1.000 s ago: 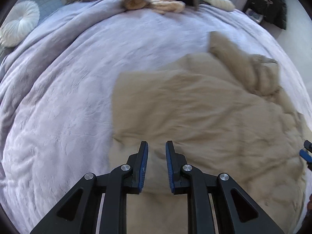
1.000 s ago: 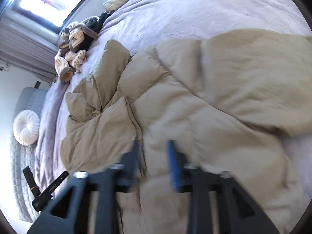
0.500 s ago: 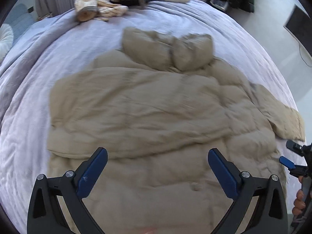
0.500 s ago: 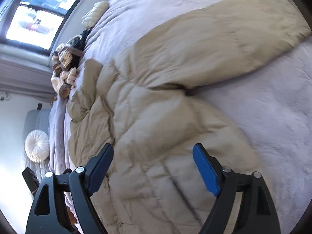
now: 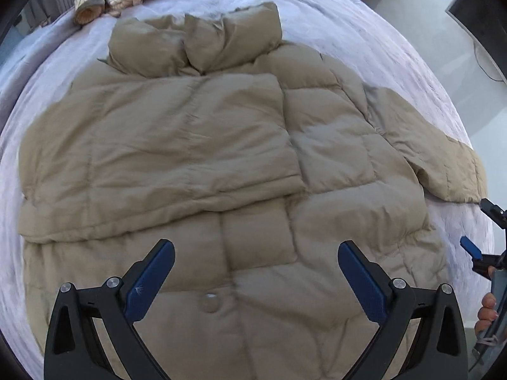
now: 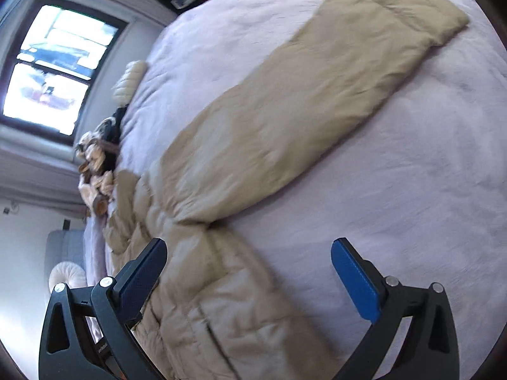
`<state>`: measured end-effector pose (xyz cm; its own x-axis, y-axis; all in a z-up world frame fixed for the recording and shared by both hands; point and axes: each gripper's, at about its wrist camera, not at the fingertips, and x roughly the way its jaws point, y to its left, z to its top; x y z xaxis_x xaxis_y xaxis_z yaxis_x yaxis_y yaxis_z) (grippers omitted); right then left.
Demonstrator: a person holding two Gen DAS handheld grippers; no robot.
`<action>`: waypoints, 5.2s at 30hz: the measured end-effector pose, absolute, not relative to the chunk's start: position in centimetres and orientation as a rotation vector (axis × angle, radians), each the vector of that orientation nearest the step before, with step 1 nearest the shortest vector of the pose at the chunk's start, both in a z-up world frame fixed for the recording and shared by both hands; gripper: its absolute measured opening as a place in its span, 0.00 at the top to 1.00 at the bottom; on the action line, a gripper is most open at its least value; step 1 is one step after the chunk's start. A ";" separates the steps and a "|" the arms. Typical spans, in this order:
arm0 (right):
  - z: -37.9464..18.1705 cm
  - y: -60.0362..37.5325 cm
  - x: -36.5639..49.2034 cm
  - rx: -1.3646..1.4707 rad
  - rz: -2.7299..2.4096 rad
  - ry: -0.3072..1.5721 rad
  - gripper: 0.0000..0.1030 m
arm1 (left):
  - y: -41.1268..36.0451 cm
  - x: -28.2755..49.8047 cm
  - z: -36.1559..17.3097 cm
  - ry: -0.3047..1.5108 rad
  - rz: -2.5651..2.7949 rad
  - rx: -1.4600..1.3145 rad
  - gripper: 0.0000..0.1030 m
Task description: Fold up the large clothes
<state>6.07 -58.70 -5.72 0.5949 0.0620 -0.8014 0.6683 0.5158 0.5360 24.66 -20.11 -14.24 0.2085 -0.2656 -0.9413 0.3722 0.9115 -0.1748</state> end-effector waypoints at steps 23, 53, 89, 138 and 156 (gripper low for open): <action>-8.5 -74.7 5.2 1.413 -0.461 0.501 0.00 | -26.5 24.3 -14.9 1.334 -0.451 0.022 0.00; 5.2 -51.8 26.2 0.670 0.002 0.690 0.93 | -10.2 29.2 -12.0 1.132 -0.176 -0.009 0.00; -4.8 -38.3 30.4 0.660 -0.022 0.941 0.89 | 2.1 31.8 -12.7 1.096 -0.204 -0.302 0.00; -11.3 -50.6 19.9 0.865 -0.251 1.107 0.92 | -2.2 31.6 -13.9 1.223 -0.336 -0.153 0.76; -5.5 -56.6 21.3 0.892 -0.115 0.961 0.28 | -8.6 35.7 -18.3 1.223 -0.271 -0.050 0.76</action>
<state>21.28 -56.63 -5.53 0.5953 0.2858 -0.7510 0.4549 0.6506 0.6082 35.67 -8.59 -18.33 0.3132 -0.2317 -0.9210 0.1785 0.9669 -0.1826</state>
